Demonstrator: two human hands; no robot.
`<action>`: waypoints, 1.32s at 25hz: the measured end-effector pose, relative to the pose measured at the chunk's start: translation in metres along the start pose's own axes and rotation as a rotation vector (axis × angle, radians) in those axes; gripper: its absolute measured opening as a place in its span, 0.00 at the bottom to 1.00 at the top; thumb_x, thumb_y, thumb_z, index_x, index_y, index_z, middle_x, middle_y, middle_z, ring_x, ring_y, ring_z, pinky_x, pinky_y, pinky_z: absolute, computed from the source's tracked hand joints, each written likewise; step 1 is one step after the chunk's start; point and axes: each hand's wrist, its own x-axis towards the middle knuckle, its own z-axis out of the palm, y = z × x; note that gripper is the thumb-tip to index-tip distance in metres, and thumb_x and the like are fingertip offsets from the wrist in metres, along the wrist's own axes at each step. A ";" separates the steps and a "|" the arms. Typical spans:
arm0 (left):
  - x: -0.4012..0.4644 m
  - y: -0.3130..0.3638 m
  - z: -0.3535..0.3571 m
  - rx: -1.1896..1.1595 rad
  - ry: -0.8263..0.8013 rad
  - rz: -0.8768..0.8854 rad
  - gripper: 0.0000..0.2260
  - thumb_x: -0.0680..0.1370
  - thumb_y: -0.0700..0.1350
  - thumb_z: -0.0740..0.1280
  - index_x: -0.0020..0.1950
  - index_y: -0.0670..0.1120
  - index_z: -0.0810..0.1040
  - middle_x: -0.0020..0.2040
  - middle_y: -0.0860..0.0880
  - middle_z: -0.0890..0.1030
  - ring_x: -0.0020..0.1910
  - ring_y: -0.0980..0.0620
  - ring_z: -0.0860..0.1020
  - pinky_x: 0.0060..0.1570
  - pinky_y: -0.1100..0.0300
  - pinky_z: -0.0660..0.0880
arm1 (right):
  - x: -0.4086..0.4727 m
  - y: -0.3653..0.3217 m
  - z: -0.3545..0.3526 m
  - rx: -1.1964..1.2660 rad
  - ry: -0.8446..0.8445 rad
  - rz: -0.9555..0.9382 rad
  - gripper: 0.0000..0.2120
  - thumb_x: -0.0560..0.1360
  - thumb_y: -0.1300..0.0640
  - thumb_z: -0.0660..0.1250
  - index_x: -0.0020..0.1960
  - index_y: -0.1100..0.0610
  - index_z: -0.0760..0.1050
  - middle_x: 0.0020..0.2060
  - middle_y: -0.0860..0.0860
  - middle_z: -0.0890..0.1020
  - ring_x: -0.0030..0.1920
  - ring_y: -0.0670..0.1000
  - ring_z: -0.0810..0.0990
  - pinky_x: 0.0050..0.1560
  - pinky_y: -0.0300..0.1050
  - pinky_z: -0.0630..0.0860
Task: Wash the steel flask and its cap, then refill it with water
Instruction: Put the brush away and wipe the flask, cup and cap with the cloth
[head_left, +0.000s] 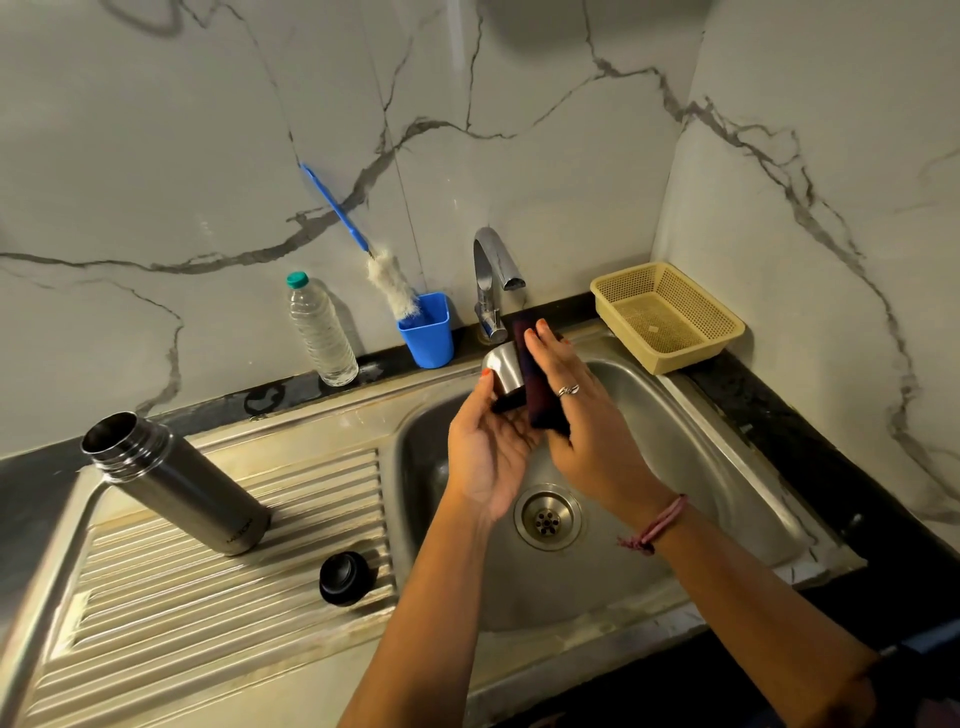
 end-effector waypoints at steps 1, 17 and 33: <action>0.000 0.001 0.002 0.000 -0.012 0.014 0.15 0.79 0.50 0.63 0.60 0.43 0.79 0.52 0.42 0.82 0.50 0.48 0.79 0.53 0.56 0.75 | -0.001 0.000 0.001 -0.010 0.000 -0.025 0.40 0.69 0.74 0.62 0.77 0.56 0.53 0.77 0.49 0.55 0.77 0.51 0.53 0.72 0.56 0.63; -0.003 0.000 0.004 0.047 -0.047 0.059 0.17 0.78 0.52 0.64 0.63 0.45 0.79 0.52 0.43 0.82 0.51 0.48 0.79 0.53 0.56 0.76 | 0.005 -0.001 -0.009 0.194 -0.032 0.107 0.37 0.71 0.71 0.61 0.77 0.56 0.54 0.75 0.52 0.61 0.74 0.48 0.60 0.72 0.49 0.64; -0.011 -0.003 0.012 0.132 -0.060 0.067 0.19 0.76 0.47 0.70 0.64 0.40 0.76 0.55 0.42 0.82 0.55 0.47 0.80 0.57 0.55 0.77 | 0.005 -0.002 -0.017 0.252 -0.058 0.085 0.38 0.70 0.74 0.61 0.76 0.56 0.56 0.74 0.52 0.62 0.74 0.50 0.61 0.72 0.53 0.63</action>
